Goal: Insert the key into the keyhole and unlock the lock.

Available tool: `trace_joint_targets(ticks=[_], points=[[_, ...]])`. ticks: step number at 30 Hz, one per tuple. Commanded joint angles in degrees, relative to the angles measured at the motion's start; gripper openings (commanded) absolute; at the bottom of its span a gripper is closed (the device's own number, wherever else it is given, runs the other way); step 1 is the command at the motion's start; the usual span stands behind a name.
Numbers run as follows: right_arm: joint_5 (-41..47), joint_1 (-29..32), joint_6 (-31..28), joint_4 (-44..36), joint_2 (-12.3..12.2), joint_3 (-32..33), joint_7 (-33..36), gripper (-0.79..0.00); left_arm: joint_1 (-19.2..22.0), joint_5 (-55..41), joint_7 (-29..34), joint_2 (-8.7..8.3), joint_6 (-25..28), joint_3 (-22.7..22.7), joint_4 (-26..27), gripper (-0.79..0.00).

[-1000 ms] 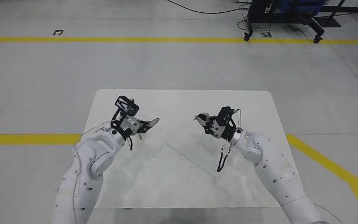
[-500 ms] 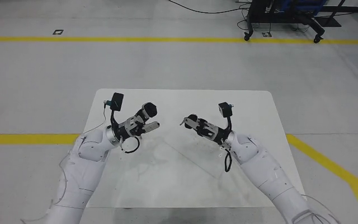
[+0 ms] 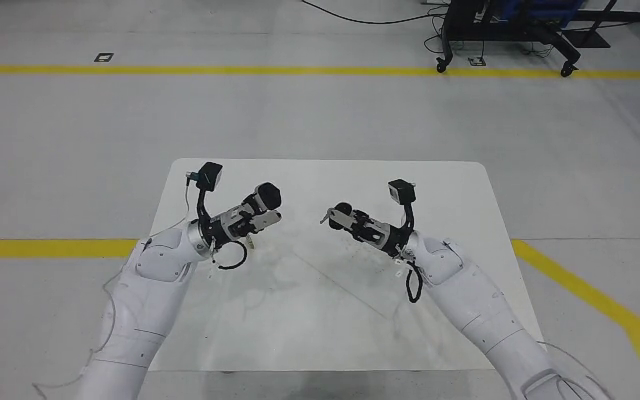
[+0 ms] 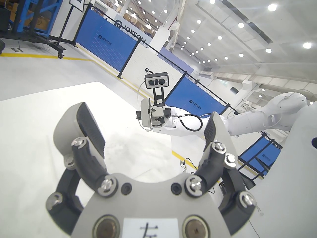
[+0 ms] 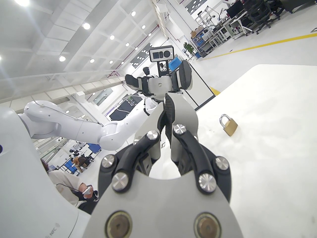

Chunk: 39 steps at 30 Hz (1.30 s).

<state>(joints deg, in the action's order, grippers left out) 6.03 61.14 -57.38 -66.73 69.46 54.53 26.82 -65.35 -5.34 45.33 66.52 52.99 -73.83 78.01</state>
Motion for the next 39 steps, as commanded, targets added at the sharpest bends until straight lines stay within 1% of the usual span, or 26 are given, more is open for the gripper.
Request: trace_joint_targets(ticks=[1, 4, 7, 10, 13, 14, 15, 18, 19, 20, 23, 26, 31, 39], points=[[0.6, 0.4, 0.7, -0.7, 0.1, -0.4, 0.0, -0.785, -0.6, 0.6, -0.5, 0.01, -0.6, 0.7, 1.3, 0.0], [4.0, 0.9, 3.0, -1.7, 0.2, -1.6, 1.9, -0.785, -0.9, -1.9, 0.5, -0.01, -1.1, 2.3, 1.8, 0.0], [9.7, 0.5, 3.4, -1.4, 0.5, -3.4, 5.6, -0.785, -0.8, -10.5, 3.9, -0.02, -1.1, 4.8, 1.5, 0.0], [15.2, -0.5, 2.8, 0.1, 0.8, -4.6, 9.4, -0.785, 0.3, -10.3, 7.3, -0.42, -1.3, 5.0, 0.4, 0.0], [19.6, -1.4, 1.7, 1.4, 1.1, -5.5, 12.5, -0.785, 0.4, -9.1, 7.0, -0.49, -2.0, 5.6, 0.3, -0.009], [20.4, -1.7, 1.3, 1.8, 1.2, -5.7, 13.3, -0.785, 0.4, -10.0, 6.9, -0.46, -2.4, 5.9, 0.2, -0.046], [21.0, -1.9, 1.0, 2.1, 1.2, -5.8, 13.9, -0.785, 0.4, -10.9, 7.1, -0.45, -2.9, 6.3, 0.0, -0.126], [22.1, -2.5, 0.4, 2.9, 1.4, -6.1, 15.1, -0.785, 1.1, -11.7, 8.2, -0.52, -3.7, 7.0, -0.7, -0.268], [22.2, -2.7, 0.2, 3.1, 1.5, -6.2, 15.3, -0.785, 1.2, -11.7, 8.3, -0.53, -3.9, 7.2, -0.8, -0.28], [22.0, -2.9, 0.0, 3.2, 1.6, -6.2, 15.3, -0.785, 1.3, -11.7, 8.4, -0.53, -4.0, 7.4, -0.9, -0.326], [20.1, -3.3, -0.2, 3.7, 1.9, -6.2, 14.3, -0.785, 1.7, -11.2, 8.5, -0.58, -4.0, 7.8, -1.1, -0.391], [16.0, -3.7, 0.2, 4.0, 2.2, -6.0, 11.8, -0.785, 1.9, -9.5, 8.1, -0.69, -3.9, 7.8, -1.0, -0.416], [10.0, -3.5, 1.4, 3.4, 2.7, -6.0, 7.1, -0.785, 1.9, -4.9, 6.1, -0.87, -5.0, 7.7, -0.7, -0.428], [3.7, -2.7, 2.0, 3.0, 3.1, -4.7, 1.3, -0.785, 1.6, -1.0, 3.5, -1.1, -6.1, 7.8, 0.2, -0.529]])
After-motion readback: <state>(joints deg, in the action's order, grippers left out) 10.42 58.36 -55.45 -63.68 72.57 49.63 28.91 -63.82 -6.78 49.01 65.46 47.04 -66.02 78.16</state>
